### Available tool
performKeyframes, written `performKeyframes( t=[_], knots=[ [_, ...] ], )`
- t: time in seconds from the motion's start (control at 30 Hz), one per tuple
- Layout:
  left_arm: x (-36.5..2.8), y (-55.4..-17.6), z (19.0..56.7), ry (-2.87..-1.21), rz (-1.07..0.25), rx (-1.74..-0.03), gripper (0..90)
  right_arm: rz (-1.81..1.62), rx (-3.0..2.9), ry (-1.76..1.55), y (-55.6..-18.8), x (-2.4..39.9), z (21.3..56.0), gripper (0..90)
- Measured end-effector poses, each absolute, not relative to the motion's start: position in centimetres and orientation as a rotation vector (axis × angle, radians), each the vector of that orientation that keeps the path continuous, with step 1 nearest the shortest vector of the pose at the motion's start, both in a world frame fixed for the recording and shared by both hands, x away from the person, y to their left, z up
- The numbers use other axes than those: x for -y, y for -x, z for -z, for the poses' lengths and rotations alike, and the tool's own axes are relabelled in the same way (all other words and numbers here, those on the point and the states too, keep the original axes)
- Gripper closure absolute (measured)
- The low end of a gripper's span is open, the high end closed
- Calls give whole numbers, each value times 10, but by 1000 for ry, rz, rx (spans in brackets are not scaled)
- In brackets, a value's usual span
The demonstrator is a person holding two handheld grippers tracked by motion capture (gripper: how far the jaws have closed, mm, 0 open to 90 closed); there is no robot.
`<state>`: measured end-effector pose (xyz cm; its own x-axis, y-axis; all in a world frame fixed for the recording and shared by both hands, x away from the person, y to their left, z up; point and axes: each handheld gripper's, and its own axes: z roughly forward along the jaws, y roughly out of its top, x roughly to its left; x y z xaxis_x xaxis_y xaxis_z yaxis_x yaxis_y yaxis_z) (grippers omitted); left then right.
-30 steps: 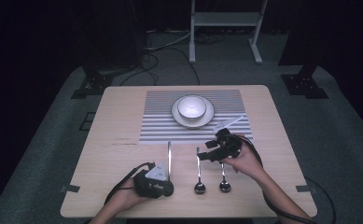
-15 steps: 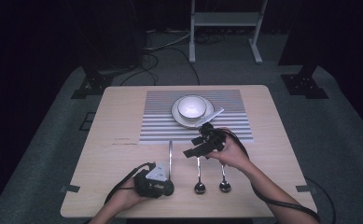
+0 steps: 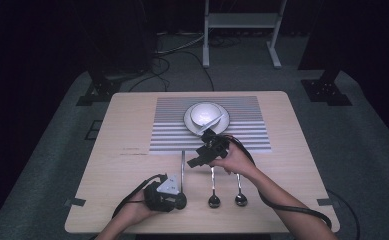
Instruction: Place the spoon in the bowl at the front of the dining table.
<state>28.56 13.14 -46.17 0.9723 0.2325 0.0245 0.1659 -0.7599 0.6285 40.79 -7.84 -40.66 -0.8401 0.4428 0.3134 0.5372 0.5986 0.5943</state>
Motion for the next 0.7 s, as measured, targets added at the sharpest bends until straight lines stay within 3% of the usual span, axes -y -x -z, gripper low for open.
performKeyframes(
  t=[0.7],
  knots=[
    [-131, -286, 462, -2455, -145, -263, 718, 994, 2681, 811, -422, 47, 416, 312]
  ],
)
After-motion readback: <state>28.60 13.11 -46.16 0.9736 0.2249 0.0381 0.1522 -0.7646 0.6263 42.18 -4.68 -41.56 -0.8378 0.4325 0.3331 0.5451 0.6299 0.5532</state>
